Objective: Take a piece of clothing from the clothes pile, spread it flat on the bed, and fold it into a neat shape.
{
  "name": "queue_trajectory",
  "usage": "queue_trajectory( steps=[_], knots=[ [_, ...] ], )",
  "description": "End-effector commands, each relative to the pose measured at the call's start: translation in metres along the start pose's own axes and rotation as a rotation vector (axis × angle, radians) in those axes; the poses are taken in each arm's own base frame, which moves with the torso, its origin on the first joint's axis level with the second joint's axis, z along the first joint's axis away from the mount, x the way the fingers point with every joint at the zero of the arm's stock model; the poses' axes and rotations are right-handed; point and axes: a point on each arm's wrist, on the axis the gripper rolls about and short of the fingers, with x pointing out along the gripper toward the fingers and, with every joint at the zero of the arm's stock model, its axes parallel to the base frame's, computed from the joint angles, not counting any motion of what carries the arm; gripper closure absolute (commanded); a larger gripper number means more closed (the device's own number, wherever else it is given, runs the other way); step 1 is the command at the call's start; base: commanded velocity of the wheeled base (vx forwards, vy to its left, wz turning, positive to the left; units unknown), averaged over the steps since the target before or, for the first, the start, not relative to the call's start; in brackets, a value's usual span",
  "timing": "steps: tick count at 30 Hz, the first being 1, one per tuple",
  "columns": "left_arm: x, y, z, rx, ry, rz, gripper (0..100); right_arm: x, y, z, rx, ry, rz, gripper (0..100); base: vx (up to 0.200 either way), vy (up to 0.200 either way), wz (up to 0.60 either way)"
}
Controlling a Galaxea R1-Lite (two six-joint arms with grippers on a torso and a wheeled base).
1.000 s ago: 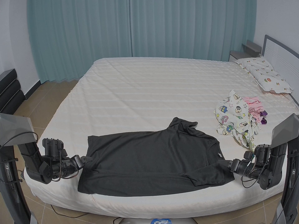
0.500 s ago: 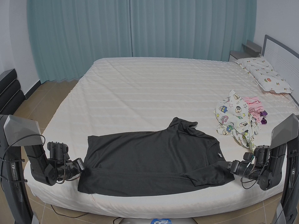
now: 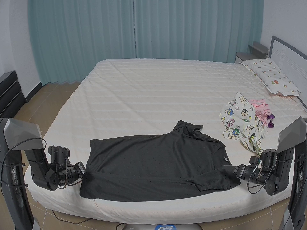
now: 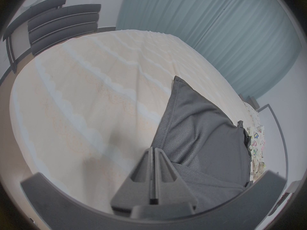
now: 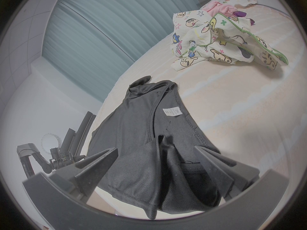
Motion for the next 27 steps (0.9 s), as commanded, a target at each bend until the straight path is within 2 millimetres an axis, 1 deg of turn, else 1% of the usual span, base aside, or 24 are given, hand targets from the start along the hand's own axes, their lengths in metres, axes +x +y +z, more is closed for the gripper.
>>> queue_trajectory(
  steps=[1,2,3,10,14,27],
  knots=[
    [-0.0006,0.0,0.0,-0.001,0.002,-0.002,100,0.0002,0.001,0.0021,-0.008,-0.015,0.008,0,0.0,0.0,0.0],
    [-0.0004,-0.0002,0.0003,-0.001,0.0,-0.003,100,0.0002,0.001,0.0021,-0.006,-0.014,0.009,0,0.0,0.0,0.0],
    [-0.0004,-0.0002,0.0003,-0.003,0.0,-0.003,0,0.0002,0.001,0.0021,-0.006,-0.014,0.009,0,0.0,0.0,0.0],
    [-0.0038,-0.0009,0.0022,-0.032,-0.007,-0.008,0,-0.0012,0.0002,0.002,-0.003,-0.014,0.005,0,0.0,0.0,0.0],
    [-0.0061,0.0036,0.0009,-0.045,-0.001,0.005,0,-0.0014,-0.0002,0.0022,-0.002,-0.015,0.004,0,0.0,0.0,0.0],
    [-0.0034,0.0044,0.0019,-0.046,-0.004,0.007,0,-0.0017,-0.0002,0.0019,-0.001,-0.015,0.002,0,0.0,0.0,0.0]
  ],
)
